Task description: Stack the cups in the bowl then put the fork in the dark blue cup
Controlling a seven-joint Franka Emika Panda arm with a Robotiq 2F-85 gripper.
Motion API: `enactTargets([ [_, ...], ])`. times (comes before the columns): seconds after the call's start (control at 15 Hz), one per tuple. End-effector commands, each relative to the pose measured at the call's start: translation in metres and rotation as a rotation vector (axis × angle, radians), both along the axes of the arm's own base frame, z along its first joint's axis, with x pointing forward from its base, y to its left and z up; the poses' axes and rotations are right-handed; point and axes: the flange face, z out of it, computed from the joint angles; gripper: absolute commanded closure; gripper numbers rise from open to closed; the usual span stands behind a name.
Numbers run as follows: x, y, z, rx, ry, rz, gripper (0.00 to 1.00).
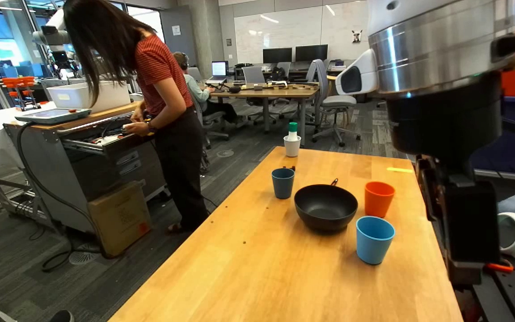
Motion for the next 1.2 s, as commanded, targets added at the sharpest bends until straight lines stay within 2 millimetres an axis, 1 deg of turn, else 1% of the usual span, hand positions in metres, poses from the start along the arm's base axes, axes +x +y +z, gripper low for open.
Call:
enactTargets([
  [0.0, 0.001, -0.001, 0.000, -0.011, -0.013, -0.014, 0.00],
  [0.2, 0.003, -0.008, -0.002, -0.043, -0.038, -0.052, 0.00],
  [0.47, 0.008, -0.029, -0.007, -0.118, -0.094, -0.142, 0.00],
  [0.73, 0.007, -0.051, -0.022, -0.177, -0.149, -0.198, 0.00],
  [0.93, 0.009, -0.069, -0.035, -0.163, -0.225, -0.264, 0.00],
  [1.13, 0.008, -0.087, -0.053, -0.154, -0.243, -0.333, 0.00],
])
